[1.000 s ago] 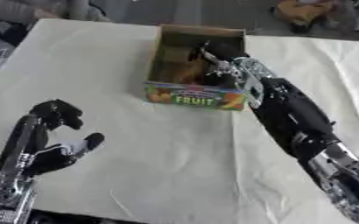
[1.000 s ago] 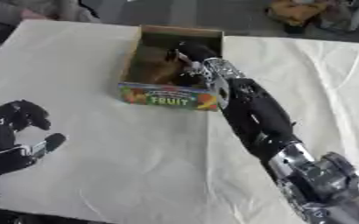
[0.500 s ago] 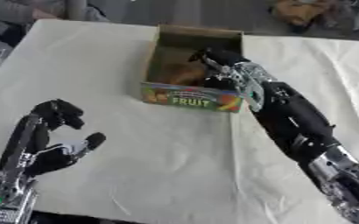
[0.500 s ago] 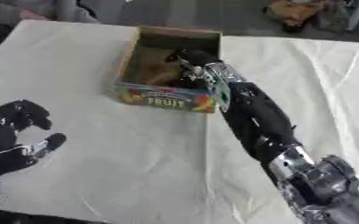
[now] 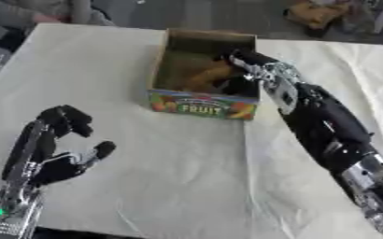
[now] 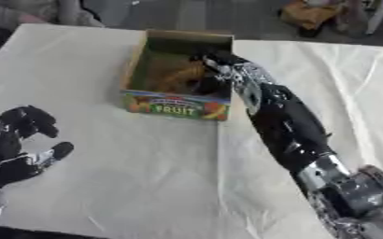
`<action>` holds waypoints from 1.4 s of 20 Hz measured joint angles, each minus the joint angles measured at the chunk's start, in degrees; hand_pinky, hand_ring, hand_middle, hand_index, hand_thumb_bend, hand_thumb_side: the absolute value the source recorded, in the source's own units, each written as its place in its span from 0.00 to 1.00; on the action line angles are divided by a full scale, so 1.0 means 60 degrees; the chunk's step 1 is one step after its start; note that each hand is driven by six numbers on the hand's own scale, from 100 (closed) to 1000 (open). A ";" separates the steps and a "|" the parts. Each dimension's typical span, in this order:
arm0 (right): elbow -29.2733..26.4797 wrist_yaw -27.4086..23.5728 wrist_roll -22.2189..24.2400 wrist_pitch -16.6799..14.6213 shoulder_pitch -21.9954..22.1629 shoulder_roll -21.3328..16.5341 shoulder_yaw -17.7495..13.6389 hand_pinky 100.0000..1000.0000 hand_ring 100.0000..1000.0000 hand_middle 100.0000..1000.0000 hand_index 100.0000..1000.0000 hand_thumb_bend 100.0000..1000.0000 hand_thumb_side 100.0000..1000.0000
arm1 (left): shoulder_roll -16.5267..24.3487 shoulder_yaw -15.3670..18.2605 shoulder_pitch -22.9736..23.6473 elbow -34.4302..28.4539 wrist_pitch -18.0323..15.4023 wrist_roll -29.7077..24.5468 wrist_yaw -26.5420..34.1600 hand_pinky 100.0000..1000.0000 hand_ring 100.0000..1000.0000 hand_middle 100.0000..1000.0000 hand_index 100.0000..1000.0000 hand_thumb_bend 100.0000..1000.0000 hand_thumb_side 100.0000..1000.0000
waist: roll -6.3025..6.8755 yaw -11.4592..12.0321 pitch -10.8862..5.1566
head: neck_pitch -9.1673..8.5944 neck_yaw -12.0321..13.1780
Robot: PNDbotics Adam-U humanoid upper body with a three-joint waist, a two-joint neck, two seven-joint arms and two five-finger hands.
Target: Pick up objects on the table and place them in the box.
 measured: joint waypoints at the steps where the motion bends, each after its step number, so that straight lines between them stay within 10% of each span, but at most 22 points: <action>1: -0.0048 -0.0165 0.0052 0.0030 -0.0003 -0.0051 -0.0001 0.83 0.84 0.87 0.93 0.00 0.49 | 0.0000 0.0001 0.0005 0.0000 0.0007 -0.0008 -0.0003 0.48 0.46 0.46 0.53 0.76 0.23 | 0.0000 -0.0012 -0.0007 | 0.0000 0.0007; 16: -0.0593 -0.2085 0.0674 0.0548 -0.0046 -0.0733 0.0099 0.83 0.85 0.88 0.93 0.00 0.51 | 0.0005 0.0057 0.0082 0.0003 0.0016 -0.0100 -0.0084 0.48 0.46 0.47 0.54 0.76 0.24 | -0.0025 -0.0257 -0.0090 | 0.0000 0.0091; 28: -0.0458 -0.0637 0.1377 0.0163 -0.0042 -0.0482 0.0672 0.87 0.90 0.94 0.97 0.28 0.42 | 0.0005 0.0057 0.0096 0.0004 0.0002 -0.0218 -0.0137 0.49 0.46 0.47 0.54 0.75 0.24 | -0.0046 -0.0098 -0.0090 | 0.0000 0.0035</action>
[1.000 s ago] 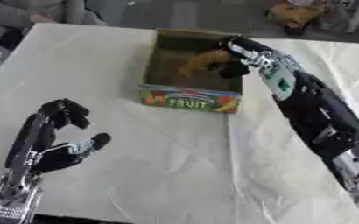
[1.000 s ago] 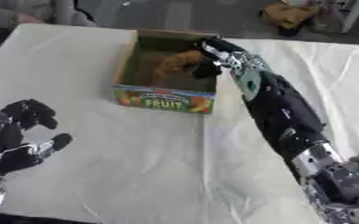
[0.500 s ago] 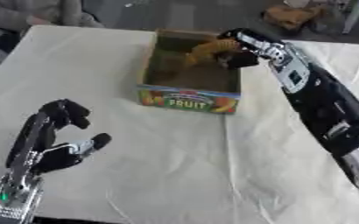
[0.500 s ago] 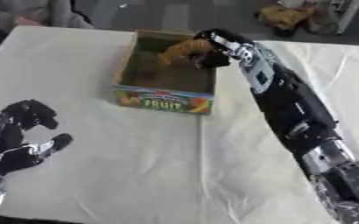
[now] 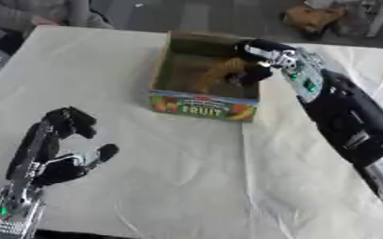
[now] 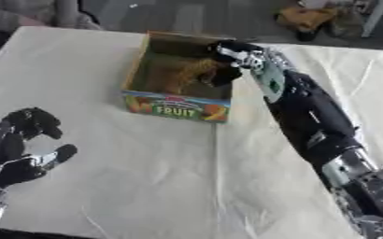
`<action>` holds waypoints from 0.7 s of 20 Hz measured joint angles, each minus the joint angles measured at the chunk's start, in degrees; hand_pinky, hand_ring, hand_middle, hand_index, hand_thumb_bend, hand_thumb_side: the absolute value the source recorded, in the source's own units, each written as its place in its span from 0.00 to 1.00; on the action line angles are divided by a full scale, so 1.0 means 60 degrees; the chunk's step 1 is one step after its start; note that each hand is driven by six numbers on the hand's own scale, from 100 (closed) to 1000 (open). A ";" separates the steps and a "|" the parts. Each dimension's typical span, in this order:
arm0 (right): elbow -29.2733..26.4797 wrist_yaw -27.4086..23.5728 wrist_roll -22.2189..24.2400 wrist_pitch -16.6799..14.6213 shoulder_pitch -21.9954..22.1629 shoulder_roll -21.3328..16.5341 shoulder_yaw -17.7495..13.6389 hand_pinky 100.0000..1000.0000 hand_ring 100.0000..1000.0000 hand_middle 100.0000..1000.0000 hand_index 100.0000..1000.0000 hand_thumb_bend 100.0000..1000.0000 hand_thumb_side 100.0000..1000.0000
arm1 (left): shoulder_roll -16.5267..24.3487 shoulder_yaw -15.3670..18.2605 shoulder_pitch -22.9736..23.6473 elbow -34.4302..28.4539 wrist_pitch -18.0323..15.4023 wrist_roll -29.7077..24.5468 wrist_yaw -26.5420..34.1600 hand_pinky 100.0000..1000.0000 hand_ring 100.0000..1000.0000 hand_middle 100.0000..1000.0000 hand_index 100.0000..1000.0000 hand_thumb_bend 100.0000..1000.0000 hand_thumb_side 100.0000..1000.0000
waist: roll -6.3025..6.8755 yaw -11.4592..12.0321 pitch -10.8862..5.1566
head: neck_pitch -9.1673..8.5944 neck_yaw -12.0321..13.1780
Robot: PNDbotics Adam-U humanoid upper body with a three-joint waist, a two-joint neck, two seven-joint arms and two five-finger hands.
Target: Pick up objects on the table and place them in the box.
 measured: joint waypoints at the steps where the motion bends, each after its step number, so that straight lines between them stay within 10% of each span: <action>1: 0.0038 0.0179 0.0010 -0.0040 0.0013 0.0037 0.0049 0.88 0.91 0.95 0.97 0.23 0.44 | 0.0000 0.0000 0.0000 0.0000 -0.0004 -0.0016 -0.0009 0.49 0.46 0.47 0.54 0.75 0.24 | 0.0000 0.0011 0.0000 | 0.0000 -0.0015; 10: 0.0214 0.1807 -0.0043 -0.0468 0.0048 0.0341 0.0185 0.88 0.91 0.95 0.98 0.26 0.44 | 0.0000 -0.0001 0.0000 0.0000 -0.0013 -0.0107 -0.0020 0.49 0.46 0.47 0.54 0.75 0.24 | -0.0001 0.0044 0.0000 | 0.0000 -0.0055; 11: 0.0245 0.1972 -0.0080 -0.0522 0.0051 0.0366 0.0142 0.92 0.96 0.99 1.00 0.44 0.41 | 0.0000 -0.0001 0.0000 0.0000 -0.0014 -0.0110 -0.0020 0.49 0.46 0.47 0.54 0.75 0.24 | 0.0000 0.0044 0.0000 | 0.0000 -0.0055; 14: 0.0248 0.2460 -0.0056 -0.0762 0.0016 0.0350 0.0183 0.93 0.97 1.00 1.00 0.45 0.42 | 0.0000 -0.0001 0.0001 0.0000 -0.0014 -0.0140 -0.0028 0.49 0.46 0.47 0.54 0.75 0.24 | -0.0046 0.0051 0.0000 | 0.0000 -0.0091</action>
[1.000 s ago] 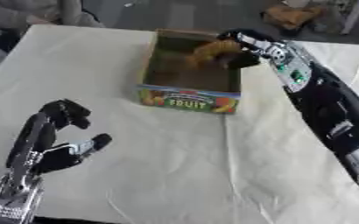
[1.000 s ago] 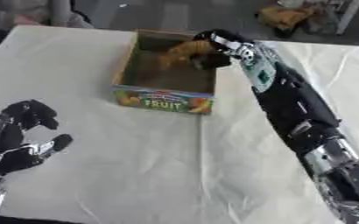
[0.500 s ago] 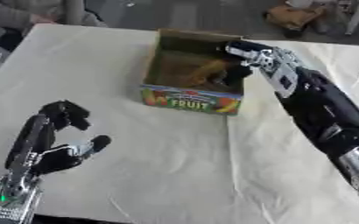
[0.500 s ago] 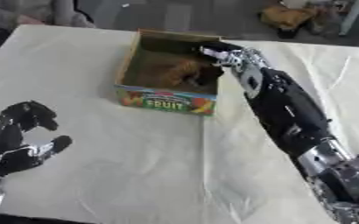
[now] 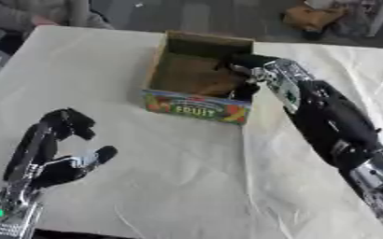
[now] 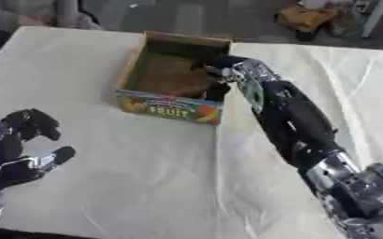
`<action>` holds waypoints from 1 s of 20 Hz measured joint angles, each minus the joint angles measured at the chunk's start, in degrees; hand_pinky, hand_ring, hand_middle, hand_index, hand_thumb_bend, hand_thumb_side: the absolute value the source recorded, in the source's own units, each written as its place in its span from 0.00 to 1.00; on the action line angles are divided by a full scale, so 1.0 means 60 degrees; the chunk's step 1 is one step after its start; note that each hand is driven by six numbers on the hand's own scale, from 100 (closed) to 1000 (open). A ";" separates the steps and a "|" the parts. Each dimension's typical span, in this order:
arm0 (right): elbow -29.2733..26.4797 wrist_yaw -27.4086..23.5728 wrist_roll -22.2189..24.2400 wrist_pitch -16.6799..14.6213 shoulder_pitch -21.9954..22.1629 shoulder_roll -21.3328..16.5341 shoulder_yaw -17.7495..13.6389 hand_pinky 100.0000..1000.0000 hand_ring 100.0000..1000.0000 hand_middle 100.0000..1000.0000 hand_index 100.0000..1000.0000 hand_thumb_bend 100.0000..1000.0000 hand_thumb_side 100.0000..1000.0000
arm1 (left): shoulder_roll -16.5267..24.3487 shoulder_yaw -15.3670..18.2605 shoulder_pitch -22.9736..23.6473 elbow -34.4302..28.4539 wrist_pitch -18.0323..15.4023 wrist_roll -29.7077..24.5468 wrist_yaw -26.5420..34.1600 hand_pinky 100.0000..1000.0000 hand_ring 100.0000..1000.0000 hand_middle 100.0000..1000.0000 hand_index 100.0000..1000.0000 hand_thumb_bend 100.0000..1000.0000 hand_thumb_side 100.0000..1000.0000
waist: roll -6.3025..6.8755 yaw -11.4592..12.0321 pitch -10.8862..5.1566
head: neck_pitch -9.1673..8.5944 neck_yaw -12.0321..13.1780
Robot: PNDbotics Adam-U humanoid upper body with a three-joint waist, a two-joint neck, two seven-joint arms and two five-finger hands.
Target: Pick up objects on the table and place them in the box.
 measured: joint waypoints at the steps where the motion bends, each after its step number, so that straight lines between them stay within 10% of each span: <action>1: -0.0052 0.0144 0.0080 -0.0113 -0.0034 -0.0024 0.0093 0.94 0.98 1.00 1.00 0.44 0.42 | 0.0000 0.0000 0.0001 0.0001 0.0006 -0.0011 -0.0004 0.49 0.46 0.47 0.54 0.75 0.24 | -0.0021 -0.0011 0.0000 | 0.0000 -0.0001; 14: -0.0952 -0.0270 0.0574 -0.0491 -0.0309 -0.0632 -0.0388 0.88 0.91 0.92 0.96 0.19 0.39 | 0.0000 0.0008 0.0049 0.0005 0.0002 -0.0090 -0.0071 0.49 0.46 0.47 0.55 0.75 0.24 | -0.0041 -0.0165 -0.0017 | 0.0000 0.0060; 20: -0.1622 -0.1257 0.0065 0.0031 -0.0232 -0.0962 -0.0701 0.79 0.82 0.82 0.88 0.00 0.19 | 0.0003 0.0065 0.0061 0.0032 0.0005 -0.0082 -0.0071 0.49 0.46 0.47 0.54 0.74 0.24 | -0.0066 -0.0287 -0.0020 | 0.0000 0.0166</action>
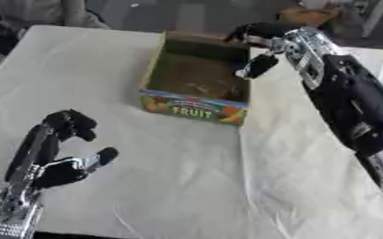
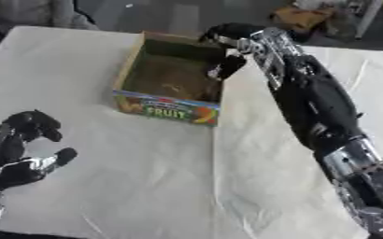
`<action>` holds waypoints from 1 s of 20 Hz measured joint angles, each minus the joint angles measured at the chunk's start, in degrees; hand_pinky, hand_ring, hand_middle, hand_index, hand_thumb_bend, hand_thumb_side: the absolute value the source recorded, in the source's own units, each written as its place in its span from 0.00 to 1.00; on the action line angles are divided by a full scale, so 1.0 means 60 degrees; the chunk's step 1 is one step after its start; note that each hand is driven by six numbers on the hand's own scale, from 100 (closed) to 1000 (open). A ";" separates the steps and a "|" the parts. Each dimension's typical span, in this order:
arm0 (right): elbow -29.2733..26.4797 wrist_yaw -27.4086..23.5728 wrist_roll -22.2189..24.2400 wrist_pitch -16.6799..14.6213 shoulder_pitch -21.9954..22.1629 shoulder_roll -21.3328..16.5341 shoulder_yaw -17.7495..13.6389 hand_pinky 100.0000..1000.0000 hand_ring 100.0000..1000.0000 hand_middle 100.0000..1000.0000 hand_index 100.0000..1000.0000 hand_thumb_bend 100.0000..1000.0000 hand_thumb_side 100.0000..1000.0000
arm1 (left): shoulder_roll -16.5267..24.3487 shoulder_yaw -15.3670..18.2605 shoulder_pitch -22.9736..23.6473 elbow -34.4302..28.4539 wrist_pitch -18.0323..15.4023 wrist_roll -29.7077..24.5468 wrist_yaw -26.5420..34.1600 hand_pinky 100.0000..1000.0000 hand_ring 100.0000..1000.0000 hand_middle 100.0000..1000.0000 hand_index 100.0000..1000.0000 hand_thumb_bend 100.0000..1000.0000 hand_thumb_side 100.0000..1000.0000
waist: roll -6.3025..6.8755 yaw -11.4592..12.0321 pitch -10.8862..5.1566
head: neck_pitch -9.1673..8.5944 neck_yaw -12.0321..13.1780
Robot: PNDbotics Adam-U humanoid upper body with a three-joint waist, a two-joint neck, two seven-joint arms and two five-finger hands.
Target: Pick up objects on the table and place them in the box.
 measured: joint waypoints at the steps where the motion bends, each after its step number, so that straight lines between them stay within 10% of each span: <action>1: -0.0170 -0.0168 -0.0144 0.0094 0.0073 -0.0064 -0.0034 0.76 0.78 0.78 0.85 0.00 0.14 | 0.0001 0.0006 0.0002 0.0011 0.0000 0.0007 0.0000 0.49 0.46 0.47 0.54 0.74 0.25 | -0.0002 -0.0031 -0.0001 | 0.0000 0.0028; 19: -0.4230 -0.2974 -0.2847 0.1847 0.3030 -0.1016 -0.0399 0.66 0.66 0.65 0.75 0.00 0.14 | 0.0090 0.0234 0.0096 0.0025 0.0096 0.0502 -0.0002 0.48 0.45 0.46 0.54 0.72 0.26 | -0.0066 -0.0664 0.0032 | 0.0000 0.0573; 20: -0.4442 -0.3128 -0.2982 0.1992 0.3225 -0.1069 -0.0374 0.66 0.66 0.65 0.75 0.00 0.44 | 0.0100 0.0236 0.0097 0.0025 0.0097 0.0507 -0.0003 0.48 0.45 0.46 0.54 0.72 0.26 | -0.0065 -0.0664 0.0034 | 0.0000 0.0591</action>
